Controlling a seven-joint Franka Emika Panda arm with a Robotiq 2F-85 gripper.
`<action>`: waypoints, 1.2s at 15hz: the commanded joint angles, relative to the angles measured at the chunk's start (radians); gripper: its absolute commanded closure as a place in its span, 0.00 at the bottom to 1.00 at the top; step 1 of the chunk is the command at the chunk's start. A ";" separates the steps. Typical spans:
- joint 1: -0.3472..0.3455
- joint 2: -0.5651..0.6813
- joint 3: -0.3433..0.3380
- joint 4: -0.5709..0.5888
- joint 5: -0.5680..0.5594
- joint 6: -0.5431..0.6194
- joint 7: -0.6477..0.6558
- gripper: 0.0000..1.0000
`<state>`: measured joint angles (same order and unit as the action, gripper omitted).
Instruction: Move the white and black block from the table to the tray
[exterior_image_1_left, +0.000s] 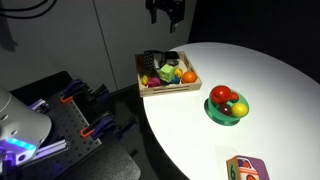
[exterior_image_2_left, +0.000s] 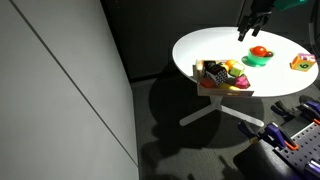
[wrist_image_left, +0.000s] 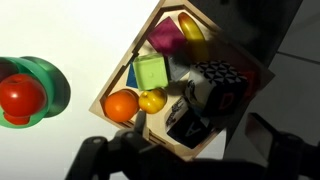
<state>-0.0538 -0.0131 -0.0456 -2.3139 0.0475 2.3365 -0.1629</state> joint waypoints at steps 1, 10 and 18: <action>0.000 -0.101 -0.008 -0.050 0.025 -0.044 -0.068 0.00; 0.006 -0.245 -0.033 -0.079 0.042 -0.204 -0.123 0.00; -0.012 -0.294 -0.041 -0.086 -0.040 -0.194 -0.040 0.00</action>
<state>-0.0572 -0.2749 -0.0841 -2.3851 0.0380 2.1436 -0.2370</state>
